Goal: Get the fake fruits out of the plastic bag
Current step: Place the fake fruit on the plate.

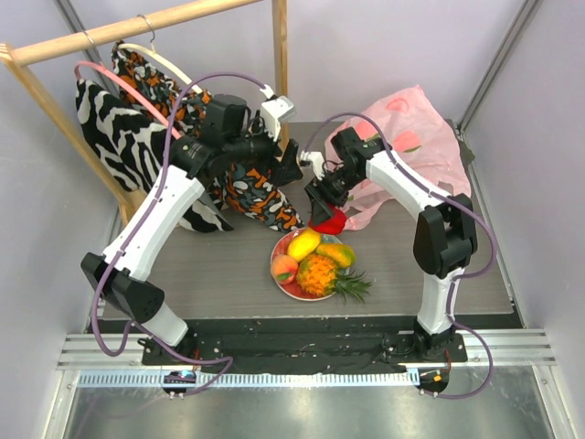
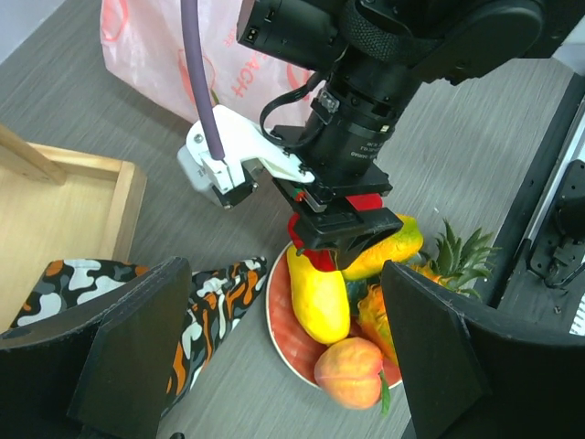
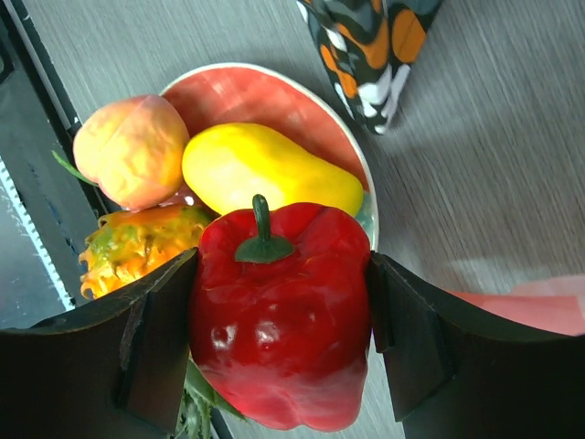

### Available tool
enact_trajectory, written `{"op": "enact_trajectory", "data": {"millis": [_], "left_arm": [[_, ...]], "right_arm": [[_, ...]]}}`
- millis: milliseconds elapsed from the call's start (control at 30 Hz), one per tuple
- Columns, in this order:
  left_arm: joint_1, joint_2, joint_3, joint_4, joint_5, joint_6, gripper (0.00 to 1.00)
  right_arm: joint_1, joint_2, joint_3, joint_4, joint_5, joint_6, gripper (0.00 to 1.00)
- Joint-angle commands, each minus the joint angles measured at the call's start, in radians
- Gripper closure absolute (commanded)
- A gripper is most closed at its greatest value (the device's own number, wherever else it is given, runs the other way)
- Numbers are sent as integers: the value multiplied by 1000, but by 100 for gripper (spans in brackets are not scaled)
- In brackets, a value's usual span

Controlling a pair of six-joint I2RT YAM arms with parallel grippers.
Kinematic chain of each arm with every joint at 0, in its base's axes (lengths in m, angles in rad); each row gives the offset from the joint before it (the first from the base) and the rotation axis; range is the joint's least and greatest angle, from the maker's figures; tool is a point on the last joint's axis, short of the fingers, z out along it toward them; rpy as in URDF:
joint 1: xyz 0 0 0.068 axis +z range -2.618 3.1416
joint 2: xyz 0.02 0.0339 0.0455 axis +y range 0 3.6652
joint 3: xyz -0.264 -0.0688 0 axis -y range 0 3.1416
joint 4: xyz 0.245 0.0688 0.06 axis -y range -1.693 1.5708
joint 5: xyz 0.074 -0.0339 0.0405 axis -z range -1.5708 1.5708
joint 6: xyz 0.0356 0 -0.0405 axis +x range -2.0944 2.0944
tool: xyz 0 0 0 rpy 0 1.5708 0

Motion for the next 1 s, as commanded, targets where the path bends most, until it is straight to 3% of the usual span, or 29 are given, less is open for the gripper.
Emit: {"op": "enact_trajectory", "data": {"millis": [0, 967], "left_arm": [[1, -29, -8, -3, -2, 24, 10], [1, 4, 0, -1, 24, 38, 10]], "right_arm": [[38, -31, 17, 40, -33, -21, 45], [150, -43, -120, 103, -20, 107, 39]]}}
